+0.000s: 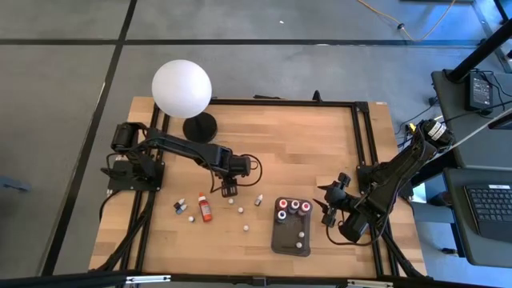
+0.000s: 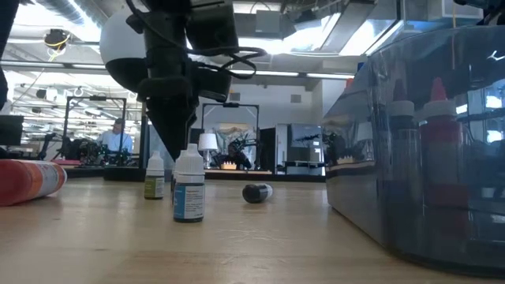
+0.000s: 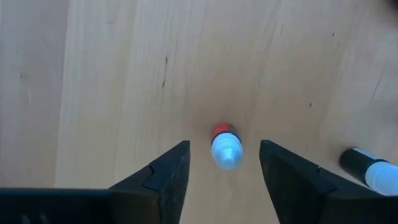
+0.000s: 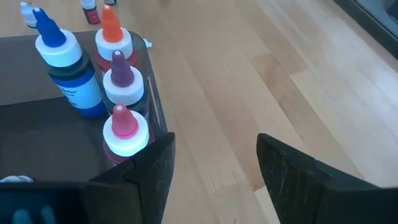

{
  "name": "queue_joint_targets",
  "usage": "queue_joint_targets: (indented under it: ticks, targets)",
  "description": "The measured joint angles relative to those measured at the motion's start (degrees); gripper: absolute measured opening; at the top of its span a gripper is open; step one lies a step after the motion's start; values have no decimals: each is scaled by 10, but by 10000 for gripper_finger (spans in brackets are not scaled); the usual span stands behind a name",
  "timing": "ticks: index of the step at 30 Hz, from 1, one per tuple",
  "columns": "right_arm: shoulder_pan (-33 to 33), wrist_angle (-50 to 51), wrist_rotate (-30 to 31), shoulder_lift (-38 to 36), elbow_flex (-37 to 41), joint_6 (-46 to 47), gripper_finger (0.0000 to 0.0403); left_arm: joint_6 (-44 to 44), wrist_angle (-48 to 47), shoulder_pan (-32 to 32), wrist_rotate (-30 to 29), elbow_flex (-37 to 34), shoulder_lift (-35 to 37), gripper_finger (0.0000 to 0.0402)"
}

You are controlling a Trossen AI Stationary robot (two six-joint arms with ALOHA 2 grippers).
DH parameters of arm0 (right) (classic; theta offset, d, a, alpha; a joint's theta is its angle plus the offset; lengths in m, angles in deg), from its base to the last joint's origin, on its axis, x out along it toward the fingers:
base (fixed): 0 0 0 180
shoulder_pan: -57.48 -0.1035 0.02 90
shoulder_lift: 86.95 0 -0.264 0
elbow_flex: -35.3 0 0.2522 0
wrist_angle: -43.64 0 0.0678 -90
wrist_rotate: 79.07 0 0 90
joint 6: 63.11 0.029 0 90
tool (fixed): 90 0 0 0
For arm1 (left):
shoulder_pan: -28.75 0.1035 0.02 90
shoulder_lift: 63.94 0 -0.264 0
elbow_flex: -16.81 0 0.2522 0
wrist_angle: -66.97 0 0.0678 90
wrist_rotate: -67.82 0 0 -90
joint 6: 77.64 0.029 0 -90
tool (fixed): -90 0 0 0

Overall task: Pick & Place food coloring
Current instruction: Put the small food coloring bottle into the black bin

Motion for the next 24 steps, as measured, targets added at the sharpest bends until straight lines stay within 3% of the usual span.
queue_joint_targets:
  ticks: [24]
  targets:
    - [0, 0, 0, 0, 0, 0, 227, 33, 4, 0, -7, 0, -36, 83]
